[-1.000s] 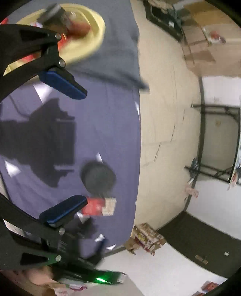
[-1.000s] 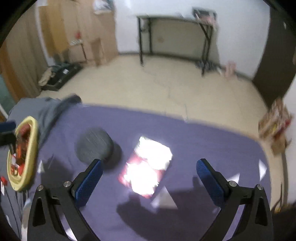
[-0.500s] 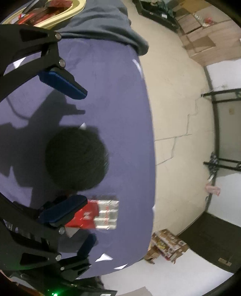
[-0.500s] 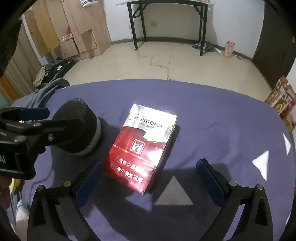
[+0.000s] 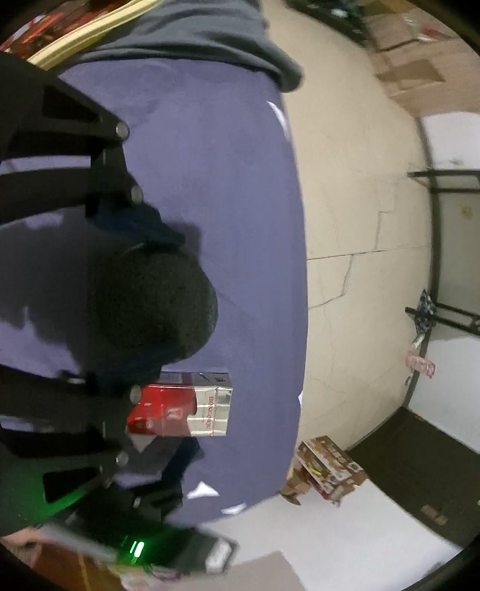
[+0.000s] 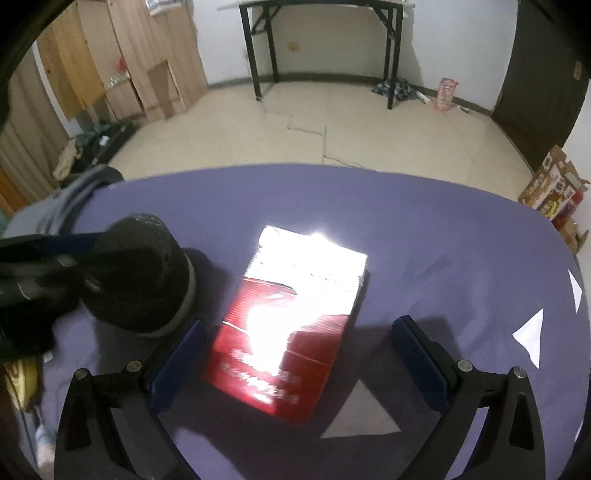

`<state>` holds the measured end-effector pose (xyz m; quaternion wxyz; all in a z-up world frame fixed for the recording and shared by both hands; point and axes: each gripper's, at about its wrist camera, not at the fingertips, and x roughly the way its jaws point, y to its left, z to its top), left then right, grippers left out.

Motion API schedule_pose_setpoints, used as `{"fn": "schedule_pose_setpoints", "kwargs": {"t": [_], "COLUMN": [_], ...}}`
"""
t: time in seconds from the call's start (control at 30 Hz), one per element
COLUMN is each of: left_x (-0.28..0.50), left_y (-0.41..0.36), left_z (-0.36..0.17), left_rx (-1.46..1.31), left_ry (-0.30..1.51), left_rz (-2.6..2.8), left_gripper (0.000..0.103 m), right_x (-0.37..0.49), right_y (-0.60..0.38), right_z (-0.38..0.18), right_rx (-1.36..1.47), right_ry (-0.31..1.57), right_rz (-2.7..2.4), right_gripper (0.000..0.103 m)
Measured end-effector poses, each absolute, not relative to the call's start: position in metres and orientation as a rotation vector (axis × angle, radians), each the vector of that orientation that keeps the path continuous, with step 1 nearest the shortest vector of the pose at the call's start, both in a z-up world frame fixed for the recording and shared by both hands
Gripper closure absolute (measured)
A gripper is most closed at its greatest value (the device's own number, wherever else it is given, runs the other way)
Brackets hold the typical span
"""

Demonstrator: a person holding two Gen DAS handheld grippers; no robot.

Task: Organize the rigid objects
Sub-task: 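Grasp the black foam disc with the left gripper while the right gripper grasps the red Hongqiqu pack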

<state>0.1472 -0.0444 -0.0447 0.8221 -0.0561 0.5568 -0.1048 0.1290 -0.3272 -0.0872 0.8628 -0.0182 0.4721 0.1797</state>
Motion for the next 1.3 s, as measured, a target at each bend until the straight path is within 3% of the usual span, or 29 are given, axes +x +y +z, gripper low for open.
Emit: {"fn": "schedule_pose_setpoints", "kwargs": {"t": [0.07,0.13,0.2,0.33,0.37,0.4,0.47,0.87,0.9,0.93,1.03,1.3], "left_x": [0.145,0.14,0.134,0.126,0.124,0.122,0.121,0.135,0.136,0.136,0.136,0.085], "left_y": [-0.031,-0.022,-0.015,-0.009,-0.011,-0.013,-0.019,-0.057,-0.059,-0.059,-0.057,-0.008], "left_z": [-0.038,-0.029,-0.021,-0.021,-0.019,-0.017,-0.014,-0.049,-0.054,-0.059,-0.067,0.018], "left_rx": [-0.171,-0.162,-0.137,-0.132,-0.115,-0.098,-0.093,0.064,0.076,0.084,0.084,0.009], "left_ry": [1.207,1.196,1.172,1.191,1.178,1.163,1.147,1.159,1.164,1.166,1.188,1.03], "left_rz": [-0.225,-0.222,-0.231,-0.251,-0.238,-0.228,-0.239,-0.159,-0.156,-0.148,-0.158,-0.215], "left_gripper": [0.07,0.071,0.072,0.07,0.058,0.034,0.01,0.009,0.027,0.035,0.036,0.036], "right_x": [0.131,0.131,0.128,0.124,0.123,0.121,0.122,0.118,0.116,0.114,0.11,0.1], "right_y": [-0.331,-0.331,-0.331,-0.335,-0.335,-0.334,-0.328,-0.346,-0.348,-0.35,-0.354,-0.334], "right_z": [-0.092,-0.092,-0.091,-0.091,-0.092,-0.093,-0.093,-0.097,-0.098,-0.098,-0.096,-0.036], "right_rx": [-0.041,-0.097,-0.14,-0.171,-0.173,-0.173,-0.181,-0.181,-0.182,-0.182,-0.171,-0.072], "right_ry": [0.996,0.969,0.934,0.914,0.915,0.917,0.917,0.892,0.891,0.891,0.893,0.774], "right_rz": [0.362,0.367,0.389,0.39,0.387,0.387,0.386,0.385,0.385,0.385,0.387,0.492], "right_gripper": [0.01,0.025,0.047,0.047,0.047,0.047,0.047,0.048,0.048,0.048,0.048,0.048]}}
